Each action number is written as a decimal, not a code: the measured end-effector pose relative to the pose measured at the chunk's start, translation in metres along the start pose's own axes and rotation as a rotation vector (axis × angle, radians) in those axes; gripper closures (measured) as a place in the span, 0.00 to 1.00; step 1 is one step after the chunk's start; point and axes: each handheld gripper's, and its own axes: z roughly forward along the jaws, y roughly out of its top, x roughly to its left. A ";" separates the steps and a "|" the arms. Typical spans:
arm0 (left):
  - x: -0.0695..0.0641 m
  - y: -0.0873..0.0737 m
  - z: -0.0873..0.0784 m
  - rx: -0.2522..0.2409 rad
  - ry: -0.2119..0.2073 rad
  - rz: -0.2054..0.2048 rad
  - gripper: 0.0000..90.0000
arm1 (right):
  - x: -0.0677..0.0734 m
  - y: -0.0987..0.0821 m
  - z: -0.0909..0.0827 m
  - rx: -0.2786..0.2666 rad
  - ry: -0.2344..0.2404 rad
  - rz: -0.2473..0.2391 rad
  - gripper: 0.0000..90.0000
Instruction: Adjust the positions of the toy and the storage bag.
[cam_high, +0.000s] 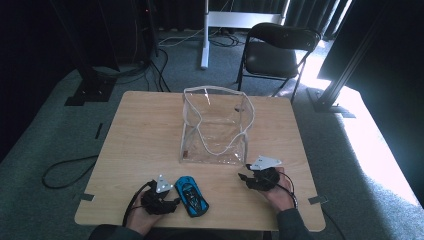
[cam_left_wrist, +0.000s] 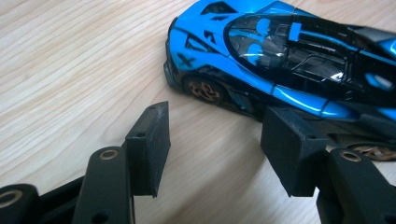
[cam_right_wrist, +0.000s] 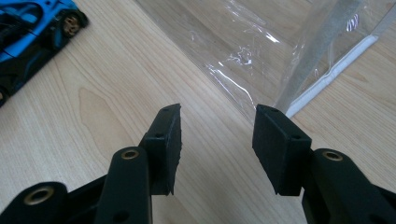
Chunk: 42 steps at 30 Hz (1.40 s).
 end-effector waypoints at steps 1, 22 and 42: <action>-0.001 0.002 0.002 -0.003 0.004 0.001 0.49 | 0.000 0.000 0.000 0.000 0.001 0.000 0.57; -0.010 0.004 0.003 -0.001 -0.176 0.092 0.61 | 0.000 -0.002 0.002 0.006 0.009 0.007 0.56; -0.057 0.055 0.050 -0.040 -0.241 0.130 0.65 | -0.003 -0.005 -0.001 0.003 0.001 0.016 0.56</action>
